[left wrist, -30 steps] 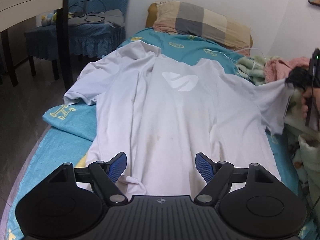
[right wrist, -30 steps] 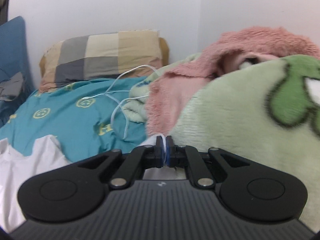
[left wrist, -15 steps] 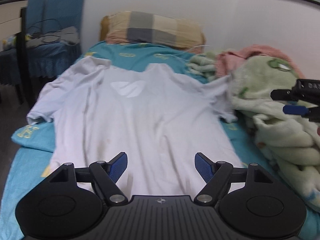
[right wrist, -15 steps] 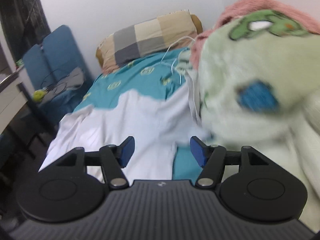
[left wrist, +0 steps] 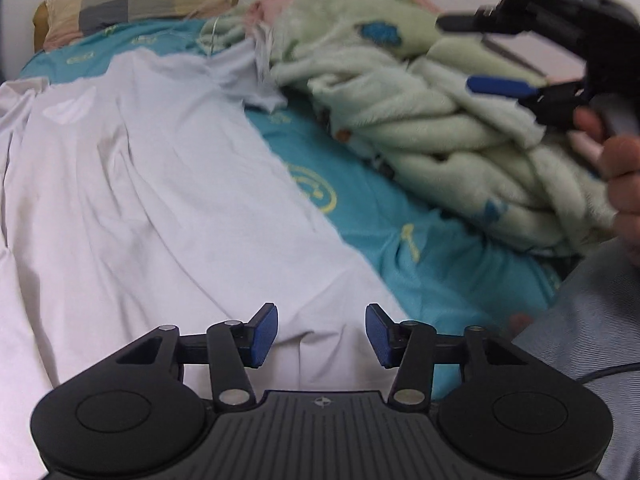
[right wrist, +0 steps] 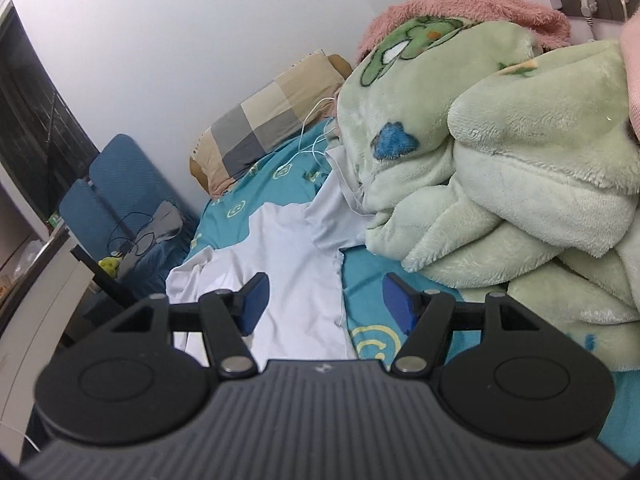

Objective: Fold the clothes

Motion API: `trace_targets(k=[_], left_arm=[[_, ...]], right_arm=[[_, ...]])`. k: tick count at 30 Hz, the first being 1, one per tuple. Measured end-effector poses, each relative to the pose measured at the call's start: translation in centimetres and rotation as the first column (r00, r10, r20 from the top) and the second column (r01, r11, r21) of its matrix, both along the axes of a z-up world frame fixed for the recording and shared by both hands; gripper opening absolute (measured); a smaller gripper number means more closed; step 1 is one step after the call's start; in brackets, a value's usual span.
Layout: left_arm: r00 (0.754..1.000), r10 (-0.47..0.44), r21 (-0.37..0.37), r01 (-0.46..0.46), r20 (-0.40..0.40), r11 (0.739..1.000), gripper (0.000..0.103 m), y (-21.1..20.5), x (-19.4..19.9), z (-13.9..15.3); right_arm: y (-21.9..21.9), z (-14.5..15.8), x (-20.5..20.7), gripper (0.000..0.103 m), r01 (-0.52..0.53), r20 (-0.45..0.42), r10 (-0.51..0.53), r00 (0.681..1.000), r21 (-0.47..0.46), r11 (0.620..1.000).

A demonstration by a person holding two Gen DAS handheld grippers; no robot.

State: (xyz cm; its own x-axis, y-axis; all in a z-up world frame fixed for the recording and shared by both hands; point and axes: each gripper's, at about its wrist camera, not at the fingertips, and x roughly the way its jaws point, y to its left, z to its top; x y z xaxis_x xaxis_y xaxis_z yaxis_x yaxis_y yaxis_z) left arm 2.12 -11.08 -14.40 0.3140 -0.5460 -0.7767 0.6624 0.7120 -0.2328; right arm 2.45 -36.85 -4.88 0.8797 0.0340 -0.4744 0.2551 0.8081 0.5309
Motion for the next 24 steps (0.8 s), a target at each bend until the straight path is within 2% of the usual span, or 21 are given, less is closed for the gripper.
trace_targets(k=[3,5,6,7,9,14,17,21,23,24], left_arm=[[0.999,-0.043,0.037,0.044,-0.034,0.998,0.05,-1.1,-0.5,-1.0],[0.997,-0.067,0.06,0.069,-0.041,0.996,0.044,-1.8,-1.2,-1.2],[0.997,-0.069,0.072,0.072,-0.044,0.995,0.028,-2.1,-1.4,-1.3],[0.997,-0.065,0.084,0.069,-0.051,0.994,0.007,-2.6,-1.5,-1.3],[0.994,-0.059,0.072,0.066,-0.097,0.995,0.0,-3.2,-1.7,-1.0],[0.981,-0.094,0.062,0.106,-0.169,0.992,0.0,-5.7,-3.8,-0.6],[0.973,-0.061,0.046,0.072,-0.221,0.996,0.0,-5.3,-3.2,-2.0],[0.978,-0.065,0.029,0.072,-0.199,0.997,0.0,-4.8,-3.3,-1.7],[0.981,-0.066,0.008,0.069,-0.182,0.998,0.011,-4.8,-3.3,-0.7],[0.984,-0.061,-0.003,0.061,-0.169,0.998,0.027,-4.5,-3.2,0.0]], right_arm=[[-0.3,-0.5,-0.3,0.066,-0.013,-0.004,0.013,1.0,0.034,0.999],[-0.4,-0.7,-0.4,0.066,-0.028,0.003,0.028,1.0,0.058,0.998],[-0.5,-0.8,-0.5,0.066,-0.032,0.006,0.031,0.999,0.062,0.998],[-0.5,-0.9,-0.5,0.066,-0.035,0.009,0.034,0.999,0.064,0.997],[-0.7,-1.2,-0.3,0.066,-0.031,0.006,0.031,1.0,0.068,0.997],[-1.4,-1.9,-0.1,0.066,-0.022,0.003,0.022,1.0,0.094,0.995],[-1.6,-2.3,0.2,0.066,-0.026,-0.008,0.027,1.0,0.101,0.995],[-1.2,-2.5,0.7,0.066,-0.046,-0.021,0.048,0.999,0.096,0.994],[-0.9,-2.7,1.0,0.066,-0.061,-0.026,0.063,0.998,0.085,0.995],[-0.7,-2.8,1.2,0.066,-0.068,-0.031,0.071,0.997,0.085,0.994]])
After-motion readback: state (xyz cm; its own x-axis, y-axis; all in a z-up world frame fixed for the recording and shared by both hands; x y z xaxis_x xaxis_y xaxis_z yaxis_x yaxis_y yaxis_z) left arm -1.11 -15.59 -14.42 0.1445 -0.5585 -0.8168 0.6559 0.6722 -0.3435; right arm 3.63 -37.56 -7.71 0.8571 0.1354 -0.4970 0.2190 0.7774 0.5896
